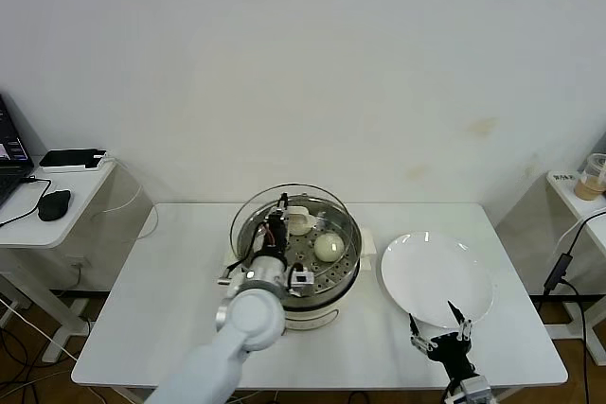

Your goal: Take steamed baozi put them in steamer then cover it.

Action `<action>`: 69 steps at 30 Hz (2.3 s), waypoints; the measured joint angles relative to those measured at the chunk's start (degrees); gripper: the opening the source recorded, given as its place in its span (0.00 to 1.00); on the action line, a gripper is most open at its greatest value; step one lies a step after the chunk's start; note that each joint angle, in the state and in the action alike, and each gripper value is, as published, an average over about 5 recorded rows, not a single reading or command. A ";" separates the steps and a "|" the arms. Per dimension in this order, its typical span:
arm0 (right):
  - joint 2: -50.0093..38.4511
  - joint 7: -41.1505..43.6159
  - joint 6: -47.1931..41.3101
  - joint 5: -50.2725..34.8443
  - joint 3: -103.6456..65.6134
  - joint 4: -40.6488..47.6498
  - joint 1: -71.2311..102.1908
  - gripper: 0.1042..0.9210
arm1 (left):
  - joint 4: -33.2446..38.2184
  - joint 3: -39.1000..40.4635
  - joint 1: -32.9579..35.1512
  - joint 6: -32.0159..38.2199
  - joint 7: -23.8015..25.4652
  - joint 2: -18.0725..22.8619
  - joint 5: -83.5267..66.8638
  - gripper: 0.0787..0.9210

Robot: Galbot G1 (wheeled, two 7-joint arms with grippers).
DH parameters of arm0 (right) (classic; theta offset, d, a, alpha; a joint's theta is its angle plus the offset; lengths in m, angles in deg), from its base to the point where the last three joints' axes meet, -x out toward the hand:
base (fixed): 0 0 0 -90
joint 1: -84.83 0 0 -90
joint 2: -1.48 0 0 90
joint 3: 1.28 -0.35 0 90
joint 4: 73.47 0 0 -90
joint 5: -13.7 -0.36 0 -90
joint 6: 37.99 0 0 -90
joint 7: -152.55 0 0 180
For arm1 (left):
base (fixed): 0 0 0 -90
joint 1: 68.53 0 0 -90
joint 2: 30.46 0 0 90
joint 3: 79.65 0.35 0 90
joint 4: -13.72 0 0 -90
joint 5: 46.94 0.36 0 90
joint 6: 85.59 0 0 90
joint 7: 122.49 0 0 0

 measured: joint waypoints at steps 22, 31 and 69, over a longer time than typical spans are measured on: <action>0.60 0.16 -0.04 2.81 1.57 0.90 -0.16 0.88 | -1.35 0.92 1.64 0.08 4.67 4.34 8.71 0.08; 0.40 0.23 -0.02 3.15 1.84 1.04 -0.17 0.88 | -1.39 0.51 1.88 0.12 5.28 4.51 9.19 0.08; 0.89 0.43 -0.47 5.23 2.46 -0.08 1.18 0.88 | 11.05 -2.06 10.07 2.01 2.40 -3.09 4.69 0.88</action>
